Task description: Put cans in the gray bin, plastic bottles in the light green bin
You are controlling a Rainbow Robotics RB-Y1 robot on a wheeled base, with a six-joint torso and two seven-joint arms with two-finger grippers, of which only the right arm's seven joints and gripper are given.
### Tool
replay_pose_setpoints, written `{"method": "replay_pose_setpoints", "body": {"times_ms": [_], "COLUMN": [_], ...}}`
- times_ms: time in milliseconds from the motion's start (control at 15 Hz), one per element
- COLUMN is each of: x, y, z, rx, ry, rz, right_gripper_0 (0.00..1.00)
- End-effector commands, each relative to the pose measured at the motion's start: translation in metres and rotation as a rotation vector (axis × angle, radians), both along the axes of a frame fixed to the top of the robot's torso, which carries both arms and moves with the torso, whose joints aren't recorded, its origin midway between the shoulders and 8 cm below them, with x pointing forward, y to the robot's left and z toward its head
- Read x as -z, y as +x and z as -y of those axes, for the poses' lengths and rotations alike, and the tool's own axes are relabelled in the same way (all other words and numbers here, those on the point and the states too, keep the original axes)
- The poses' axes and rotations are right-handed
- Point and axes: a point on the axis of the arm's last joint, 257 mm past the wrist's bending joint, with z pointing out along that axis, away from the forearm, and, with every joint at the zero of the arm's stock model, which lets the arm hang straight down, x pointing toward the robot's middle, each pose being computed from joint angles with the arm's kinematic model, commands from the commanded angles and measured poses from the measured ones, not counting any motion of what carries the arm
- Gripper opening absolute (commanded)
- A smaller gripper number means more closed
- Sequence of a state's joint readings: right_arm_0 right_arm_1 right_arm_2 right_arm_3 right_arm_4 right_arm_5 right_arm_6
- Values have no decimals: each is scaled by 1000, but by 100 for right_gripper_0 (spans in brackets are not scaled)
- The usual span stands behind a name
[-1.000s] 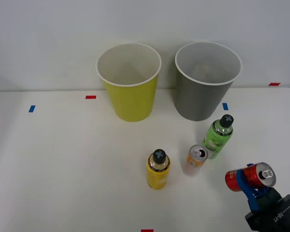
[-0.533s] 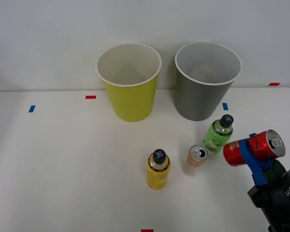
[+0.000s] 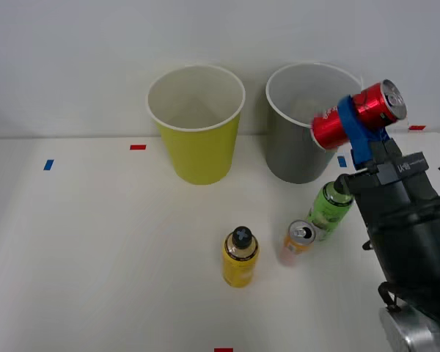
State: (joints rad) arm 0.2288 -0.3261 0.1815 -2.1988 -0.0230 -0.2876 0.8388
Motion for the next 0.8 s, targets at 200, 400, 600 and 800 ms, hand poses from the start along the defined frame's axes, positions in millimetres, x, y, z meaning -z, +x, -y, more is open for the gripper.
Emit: {"method": "replay_pose_setpoints", "body": {"times_ms": [200,400,600,800], "x": [-40,-50,-50,-45], "y": [63,90,125,169], "z": [-4,0,-2,3], "rx": [78,137,160,226], "ry": [-15,-58,-80,-122], "rz": [-88,-158,-180,-204], "right_gripper_0": [0,0,0,0]}}
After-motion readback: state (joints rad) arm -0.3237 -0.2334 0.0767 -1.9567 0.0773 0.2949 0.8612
